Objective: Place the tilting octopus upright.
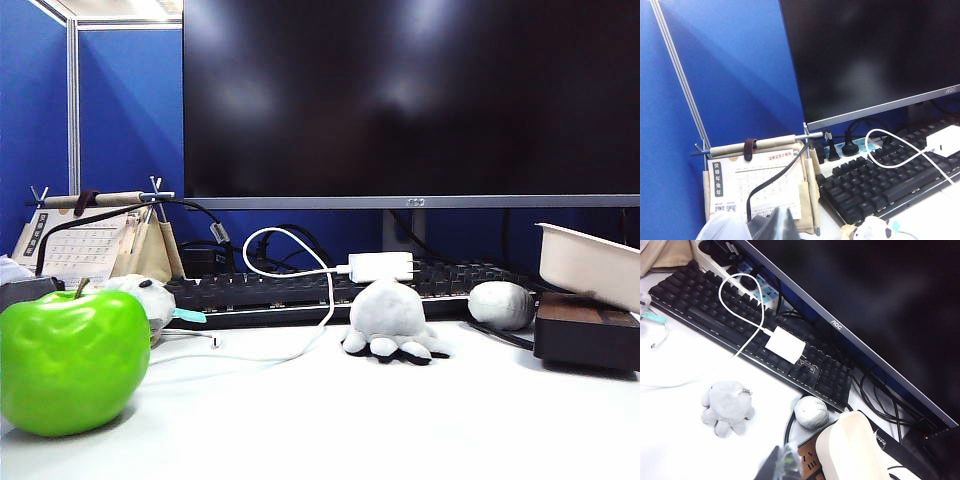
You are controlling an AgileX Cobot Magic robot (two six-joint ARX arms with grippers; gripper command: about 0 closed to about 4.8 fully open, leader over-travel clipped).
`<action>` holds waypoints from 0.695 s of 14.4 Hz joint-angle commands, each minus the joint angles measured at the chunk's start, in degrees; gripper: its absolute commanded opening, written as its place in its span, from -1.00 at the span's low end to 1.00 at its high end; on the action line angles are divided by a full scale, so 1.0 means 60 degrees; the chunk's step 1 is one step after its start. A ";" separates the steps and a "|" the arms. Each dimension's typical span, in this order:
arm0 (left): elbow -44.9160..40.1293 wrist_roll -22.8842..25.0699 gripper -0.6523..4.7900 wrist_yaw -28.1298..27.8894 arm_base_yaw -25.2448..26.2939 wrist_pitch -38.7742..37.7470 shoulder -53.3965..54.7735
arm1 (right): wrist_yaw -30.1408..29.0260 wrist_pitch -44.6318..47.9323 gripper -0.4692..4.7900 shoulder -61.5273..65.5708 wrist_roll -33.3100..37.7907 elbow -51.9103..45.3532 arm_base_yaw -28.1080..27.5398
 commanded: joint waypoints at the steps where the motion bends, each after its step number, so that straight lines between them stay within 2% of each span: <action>1: 0.0004 -0.0062 -0.78 -0.0033 -0.0025 0.0117 -0.0025 | 0.0047 0.0142 -0.83 -0.0007 0.0040 0.0044 0.0000; 5: 0.0004 -0.0058 -0.78 -0.0240 -0.0025 0.0029 -0.0025 | 0.0047 0.0142 -0.83 -0.0007 0.0040 0.0044 0.0000; 8: 0.0004 -0.0084 -0.78 -0.1545 -0.0025 -0.1410 -0.0025 | 0.0047 0.0142 -0.83 -0.0007 0.0040 0.0044 0.0000; 10: 0.0004 -0.0634 -0.78 -0.2280 -0.0025 -0.2120 -0.0025 | 0.0047 0.0142 -0.83 -0.0007 0.0040 0.0044 0.0000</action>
